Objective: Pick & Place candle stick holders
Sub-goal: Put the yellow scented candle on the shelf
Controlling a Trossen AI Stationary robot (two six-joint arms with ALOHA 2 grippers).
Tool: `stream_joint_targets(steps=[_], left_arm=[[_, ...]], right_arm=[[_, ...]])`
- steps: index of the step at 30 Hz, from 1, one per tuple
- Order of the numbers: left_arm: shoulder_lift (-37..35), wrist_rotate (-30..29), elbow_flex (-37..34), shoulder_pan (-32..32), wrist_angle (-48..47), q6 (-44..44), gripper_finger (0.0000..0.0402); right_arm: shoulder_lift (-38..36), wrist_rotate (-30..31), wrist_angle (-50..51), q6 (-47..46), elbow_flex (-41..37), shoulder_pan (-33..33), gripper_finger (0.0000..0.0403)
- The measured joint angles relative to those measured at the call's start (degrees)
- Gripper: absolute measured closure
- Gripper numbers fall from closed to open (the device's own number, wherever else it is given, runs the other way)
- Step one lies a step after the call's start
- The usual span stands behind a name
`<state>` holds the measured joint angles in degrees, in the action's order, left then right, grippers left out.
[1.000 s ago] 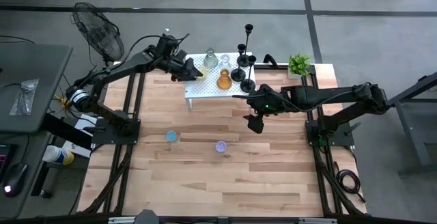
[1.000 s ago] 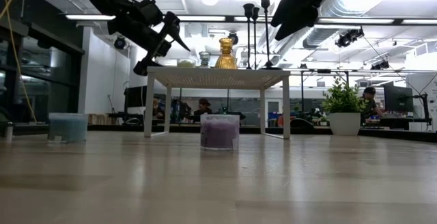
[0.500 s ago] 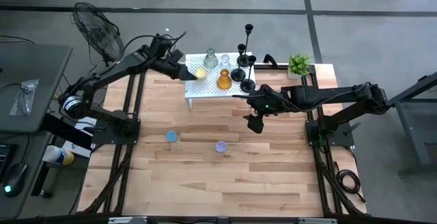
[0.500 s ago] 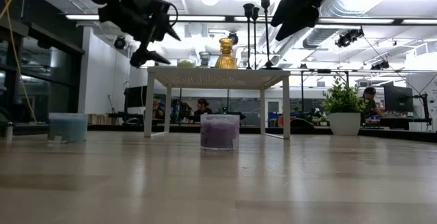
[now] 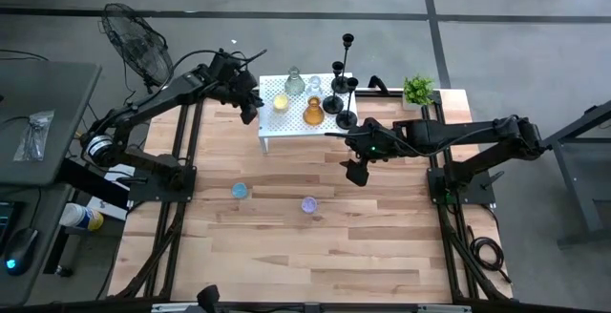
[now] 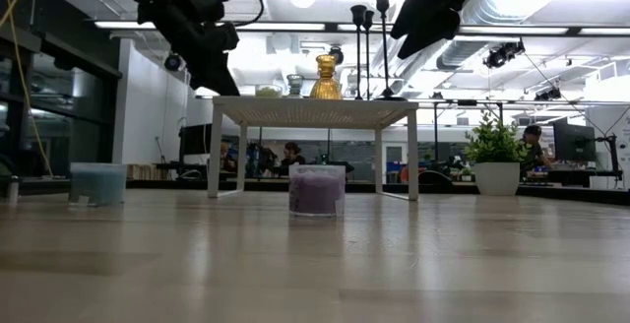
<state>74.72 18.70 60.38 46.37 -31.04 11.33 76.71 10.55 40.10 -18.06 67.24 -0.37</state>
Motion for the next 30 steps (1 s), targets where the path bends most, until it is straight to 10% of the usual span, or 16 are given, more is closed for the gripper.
stream_joint_targets(steps=[6,30], left_arm=[[0.12,0.03,0.0,-0.31,3.1,1.87,0.0396],[4.74,-3.02,-0.02,-7.32,12.07,-3.88,0.0401]], right_arm=[[0.0,0.02,0.0,-0.13,0.0,0.01,0.0101],[0.0,1.31,0.0,-0.15,0.0,-0.01,0.0101]])
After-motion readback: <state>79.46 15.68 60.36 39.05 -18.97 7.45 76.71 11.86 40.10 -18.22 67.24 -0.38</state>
